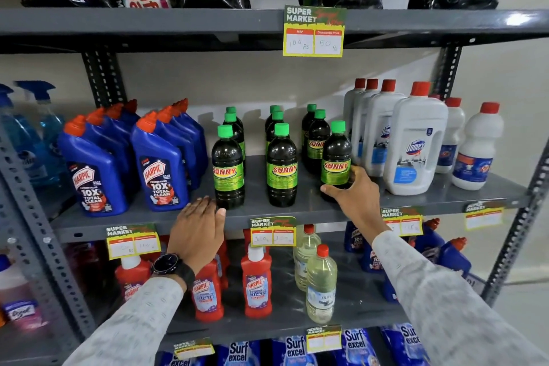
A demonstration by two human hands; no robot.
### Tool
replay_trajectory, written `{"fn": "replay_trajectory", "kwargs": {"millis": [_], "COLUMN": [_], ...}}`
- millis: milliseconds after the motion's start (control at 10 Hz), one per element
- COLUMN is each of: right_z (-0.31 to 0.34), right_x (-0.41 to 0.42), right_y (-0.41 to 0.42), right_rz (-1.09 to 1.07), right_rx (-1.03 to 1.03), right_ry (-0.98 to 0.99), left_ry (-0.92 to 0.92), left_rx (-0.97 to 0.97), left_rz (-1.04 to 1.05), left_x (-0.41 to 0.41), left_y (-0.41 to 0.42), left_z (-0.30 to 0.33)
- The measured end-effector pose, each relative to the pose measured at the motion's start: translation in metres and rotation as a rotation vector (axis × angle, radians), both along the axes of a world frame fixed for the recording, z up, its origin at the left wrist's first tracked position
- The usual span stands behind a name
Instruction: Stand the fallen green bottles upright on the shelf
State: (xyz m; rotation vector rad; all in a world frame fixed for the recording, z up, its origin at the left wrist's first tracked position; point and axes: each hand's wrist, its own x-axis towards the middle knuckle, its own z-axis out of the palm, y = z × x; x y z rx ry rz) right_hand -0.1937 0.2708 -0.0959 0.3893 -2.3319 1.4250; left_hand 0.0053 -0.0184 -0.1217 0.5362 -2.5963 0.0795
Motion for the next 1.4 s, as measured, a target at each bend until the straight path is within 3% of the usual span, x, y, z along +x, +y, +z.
{"fn": "replay_trajectory", "kwargs": {"millis": [1200, 1300, 1400], "right_z": [-0.011, 0.001, 0.033], "right_x": [0.017, 0.034, 0.052], "right_y": [0.01, 0.016, 0.029], "right_rz": [0.02, 0.037, -0.033], "right_rx": [0.001, -0.025, -0.169], "right_ry": [0.011, 0.04, 0.172], "left_ry": [-0.007, 0.069, 0.318], "left_rx": [0.069, 0.2, 0.266], "left_rz": [-0.004, -0.038, -0.067], "left_x": [0.0, 0.009, 0.012], "left_y": [0.003, 0.01, 0.024], "left_z": [0.002, 0.009, 0.026]}}
